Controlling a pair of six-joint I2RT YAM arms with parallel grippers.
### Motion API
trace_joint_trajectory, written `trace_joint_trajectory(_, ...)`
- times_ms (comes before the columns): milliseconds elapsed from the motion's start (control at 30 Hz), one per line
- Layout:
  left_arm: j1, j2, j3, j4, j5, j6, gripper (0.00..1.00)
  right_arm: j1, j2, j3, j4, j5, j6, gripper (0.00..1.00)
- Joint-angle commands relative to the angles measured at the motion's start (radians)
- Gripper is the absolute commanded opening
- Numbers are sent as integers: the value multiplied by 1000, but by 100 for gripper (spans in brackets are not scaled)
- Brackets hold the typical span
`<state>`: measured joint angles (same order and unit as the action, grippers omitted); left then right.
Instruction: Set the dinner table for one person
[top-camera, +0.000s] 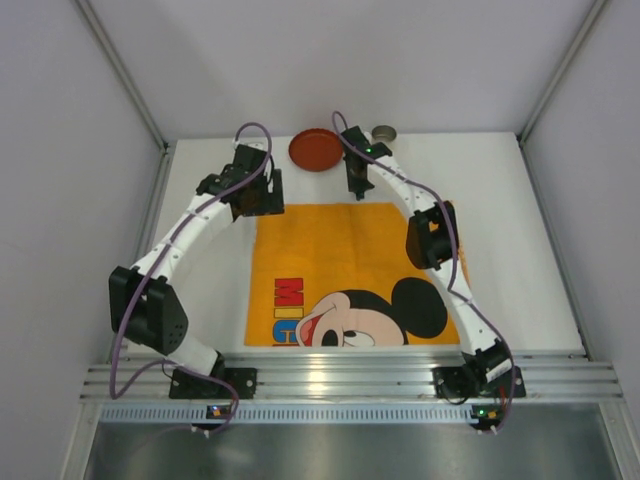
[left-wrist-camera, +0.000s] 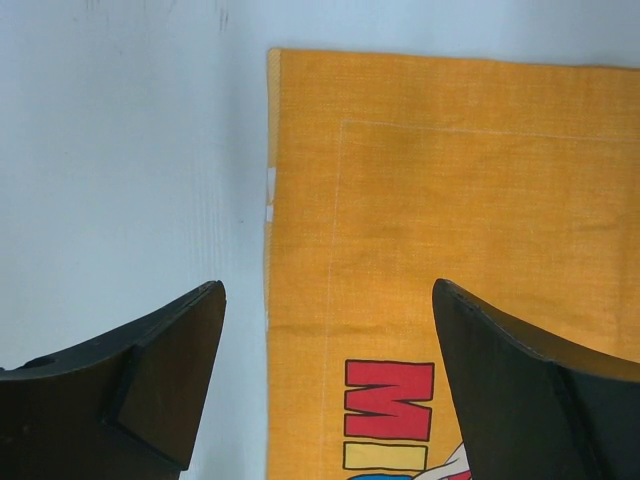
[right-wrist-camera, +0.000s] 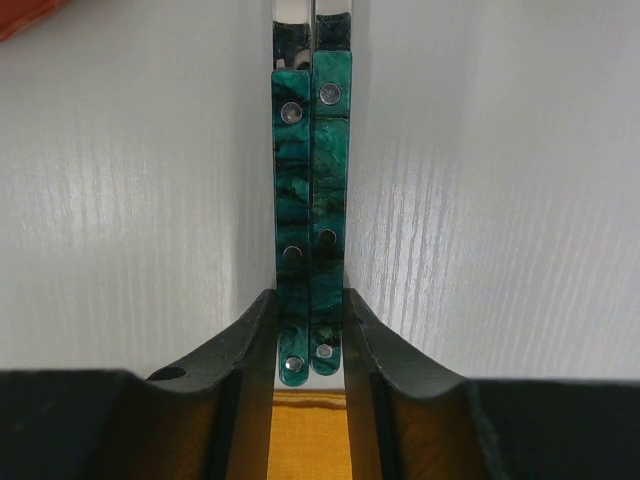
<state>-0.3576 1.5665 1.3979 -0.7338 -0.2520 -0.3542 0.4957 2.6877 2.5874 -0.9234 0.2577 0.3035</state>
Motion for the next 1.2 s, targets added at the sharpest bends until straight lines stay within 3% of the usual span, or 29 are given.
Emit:
trace_joint_trajectory(0,3,-66,-7,30,-15,38,90,18,31,8,-40,26,-24,0)
trace_joint_trajectory(267,2,-85,-27,47,30,18,90,9,-233,-168,-58,-69,32,0)
trace_joint_trajectory(567,0,-85,-37,50,62,-2,89,24,-604,-637,-33,-114,106,0)
trace_joint_trajectory(700,-4,-76,-45,53,97,-22,88,9,-631,-646,37,-95,108,0)
trace_joint_trajectory(833,-15,-57,-19,43,145,-31,86,-22,-528,-451,-43,-127,115,0)
trace_joint_trajectory(900,-21,-56,-14,40,146,-28,86,-22,-535,-434,-57,-138,117,0)
trace_joint_trajectory(1167,-23,-71,-46,43,148,-32,86,-2,-771,-856,-8,-221,152,0)
